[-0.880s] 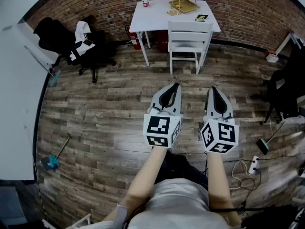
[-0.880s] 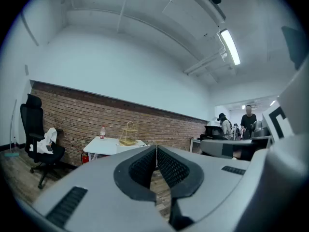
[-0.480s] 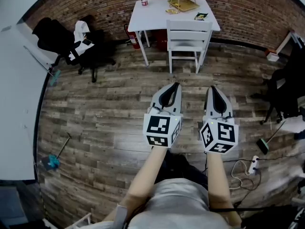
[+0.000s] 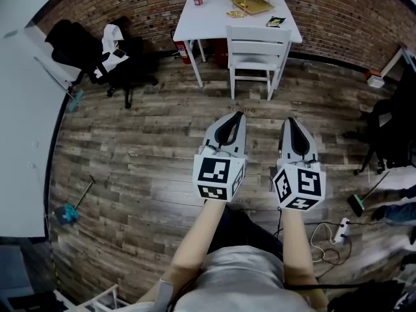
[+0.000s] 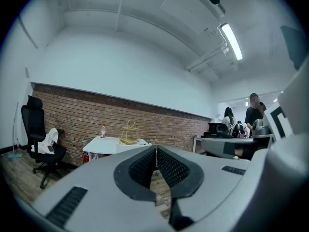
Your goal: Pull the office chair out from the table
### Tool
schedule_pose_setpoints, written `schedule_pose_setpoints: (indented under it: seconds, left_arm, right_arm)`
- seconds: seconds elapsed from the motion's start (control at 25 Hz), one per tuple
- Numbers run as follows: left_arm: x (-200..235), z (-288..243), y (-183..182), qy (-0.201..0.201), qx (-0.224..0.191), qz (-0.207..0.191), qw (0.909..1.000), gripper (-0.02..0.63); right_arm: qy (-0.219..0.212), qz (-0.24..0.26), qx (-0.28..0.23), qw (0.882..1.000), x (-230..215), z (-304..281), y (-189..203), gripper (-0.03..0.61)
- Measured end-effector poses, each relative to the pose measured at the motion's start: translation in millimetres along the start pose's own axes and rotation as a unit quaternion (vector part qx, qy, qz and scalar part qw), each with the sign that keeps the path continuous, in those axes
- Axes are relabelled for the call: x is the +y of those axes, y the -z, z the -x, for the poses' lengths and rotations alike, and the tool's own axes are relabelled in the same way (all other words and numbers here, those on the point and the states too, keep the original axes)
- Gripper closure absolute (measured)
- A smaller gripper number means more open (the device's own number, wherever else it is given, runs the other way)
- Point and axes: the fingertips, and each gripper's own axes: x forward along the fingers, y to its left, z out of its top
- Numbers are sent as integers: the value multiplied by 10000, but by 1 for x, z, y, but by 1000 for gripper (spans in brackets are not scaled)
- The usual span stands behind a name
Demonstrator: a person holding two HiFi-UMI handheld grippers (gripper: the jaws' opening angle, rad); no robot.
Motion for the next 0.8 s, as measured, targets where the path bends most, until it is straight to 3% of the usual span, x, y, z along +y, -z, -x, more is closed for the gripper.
schedule_pose_setpoints:
  seconds: [0.4, 0.8]
  left_arm:
    - [21, -42, 0, -170, 36, 50, 9998, 597]
    - [83, -135, -12, 0, 85, 112, 9999, 597]
  right_arm:
    - [-117, -95, 98, 9998, -17, -50, 4, 563]
    - [30, -136, 127, 9998, -27, -160, -6, 563]
